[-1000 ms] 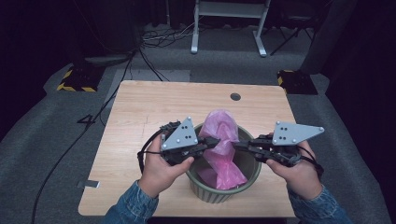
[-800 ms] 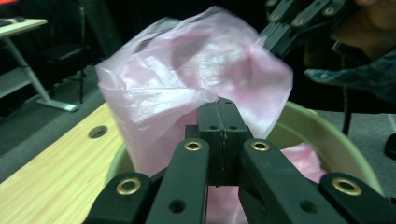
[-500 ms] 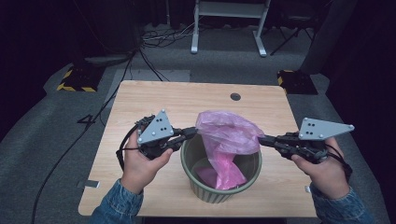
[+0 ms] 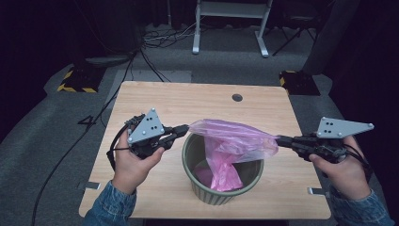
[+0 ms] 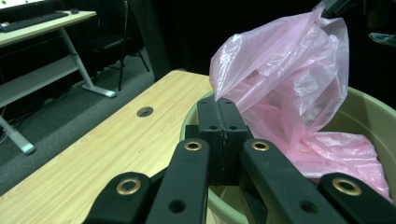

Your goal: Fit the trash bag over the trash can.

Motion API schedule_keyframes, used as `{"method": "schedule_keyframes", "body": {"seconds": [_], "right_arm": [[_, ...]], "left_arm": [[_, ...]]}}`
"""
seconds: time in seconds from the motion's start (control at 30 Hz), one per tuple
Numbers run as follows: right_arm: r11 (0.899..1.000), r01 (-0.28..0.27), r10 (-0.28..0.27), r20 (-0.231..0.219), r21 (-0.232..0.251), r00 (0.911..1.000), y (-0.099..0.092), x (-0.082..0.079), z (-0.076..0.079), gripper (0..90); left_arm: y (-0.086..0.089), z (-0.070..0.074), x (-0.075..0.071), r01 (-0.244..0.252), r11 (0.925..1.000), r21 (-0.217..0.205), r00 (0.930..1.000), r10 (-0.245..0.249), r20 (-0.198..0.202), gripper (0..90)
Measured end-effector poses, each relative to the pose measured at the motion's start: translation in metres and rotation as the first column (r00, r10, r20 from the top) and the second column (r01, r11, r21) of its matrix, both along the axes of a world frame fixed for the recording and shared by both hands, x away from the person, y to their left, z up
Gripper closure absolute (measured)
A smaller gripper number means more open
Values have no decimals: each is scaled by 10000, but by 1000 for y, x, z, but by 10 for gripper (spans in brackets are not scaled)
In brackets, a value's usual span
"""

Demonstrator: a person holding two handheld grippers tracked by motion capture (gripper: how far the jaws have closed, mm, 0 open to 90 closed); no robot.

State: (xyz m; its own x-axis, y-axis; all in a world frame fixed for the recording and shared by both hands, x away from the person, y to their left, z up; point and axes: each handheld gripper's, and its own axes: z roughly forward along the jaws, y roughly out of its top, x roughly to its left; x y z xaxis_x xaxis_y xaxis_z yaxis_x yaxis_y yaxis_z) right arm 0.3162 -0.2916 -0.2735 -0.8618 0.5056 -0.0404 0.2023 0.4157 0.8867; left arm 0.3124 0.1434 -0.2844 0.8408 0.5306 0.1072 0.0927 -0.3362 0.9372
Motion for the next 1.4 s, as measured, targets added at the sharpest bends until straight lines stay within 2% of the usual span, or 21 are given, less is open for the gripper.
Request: {"method": "schedule_keyframes", "body": {"seconds": [0.1,0.13,0.17,0.2,0.23,0.27,0.37,0.47,0.53,0.57,0.6,0.67,0.8,0.83,1.0,1.2,1.23,1.27,1.33,1.37,1.4], "right_arm": [[9999,137,-136,231,-45,9996,-2,0,4,900],[9998,168,-170,260,55,9995,-4,-1,9,900],[9998,202,-204,278,80,9994,-4,-2,11,900],[9995,304,-304,336,17,9990,-4,-2,12,900],[9992,396,-397,358,26,9986,-4,-2,13,900],[9990,429,-433,315,132,9986,-4,-1,13,900],[9976,624,-632,275,293,9976,-4,-1,13,900],[9947,898,-907,172,502,9957,-3,0,12,900],[9930,975,-979,35,674,9952,1,1,10,900],[9930,975,-979,35,674,9952,1,1,10,900],[9927,841,-841,-39,866,9965,7,2,9,900],[9930,709,-703,-89,948,9975,13,1,8,900],[9945,332,-318,-155,989,9994,30,-1,6,900],[9945,214,-197,-176,1023,9997,35,-1,5,900],[9938,-369,403,-305,1049,9987,56,-3,1,900],[9880,-983,1048,-495,1190,9933,71,-3,-5,900],[9821,-1407,1477,-483,1254,9879,77,-3,-8,900],[9802,-1532,1604,-497,1256,9858,79,-3,-9,900],[9783,-1710,1779,-509,1173,9827,84,-4,-11,900],[9789,-1715,1783,-536,1113,9825,85,-3,-12,900],[9804,-1681,1741,-531,1023,9833,86,-3,-13,900]], "left_arm": [[-1,1,-1,54,10000,35,10000,-55,29,900],[-1,2,-2,-12,9999,-104,10000,12,31,900],[-2,2,-1,-244,9993,-300,9997,245,42,846],[-2,2,-1,-588,9972,-453,9980,597,184,697],[-2,2,-1,-821,9952,-532,9962,835,247,594],[-2,2,-2,-882,9947,-527,9957,895,231,537],[-5,1,-7,-874,9947,-540,9957,889,263,481],[-11,1,-14,-867,9959,-249,9947,879,539,417],[-22,0,-20,-394,9992,-76,9974,398,602,426],[-22,0,-20,-394,9992,-76,9974,398,602,448],[-31,-2,-20,29,10000,3,9989,-29,471,469],[-36,-4,-20,195,9998,101,9989,-199,425,462],[-65,-11,-17,968,9947,343,9947,-978,313,434],[-65,-11,-17,968,9947,343,9947,-978,313,429],[-92,-15,-15,1459,9874,606,9886,-1478,275,396],[-101,-15,-14,1678,9842,564,9853,-1693,220,399],[-101,-15,-14,1862,9812,497,9823,-1870,123,436],[-101,-15,-14,1862,9812,497,9823,-1870,123,482],[-101,-16,-15,2291,9713,638,9732,-2299,47,607],[-100,-16,-15,2333,9694,769,9721,-2345,72,722],[-98,-15,-15,2248,9700,929,9739,-2268,117,780]]}}
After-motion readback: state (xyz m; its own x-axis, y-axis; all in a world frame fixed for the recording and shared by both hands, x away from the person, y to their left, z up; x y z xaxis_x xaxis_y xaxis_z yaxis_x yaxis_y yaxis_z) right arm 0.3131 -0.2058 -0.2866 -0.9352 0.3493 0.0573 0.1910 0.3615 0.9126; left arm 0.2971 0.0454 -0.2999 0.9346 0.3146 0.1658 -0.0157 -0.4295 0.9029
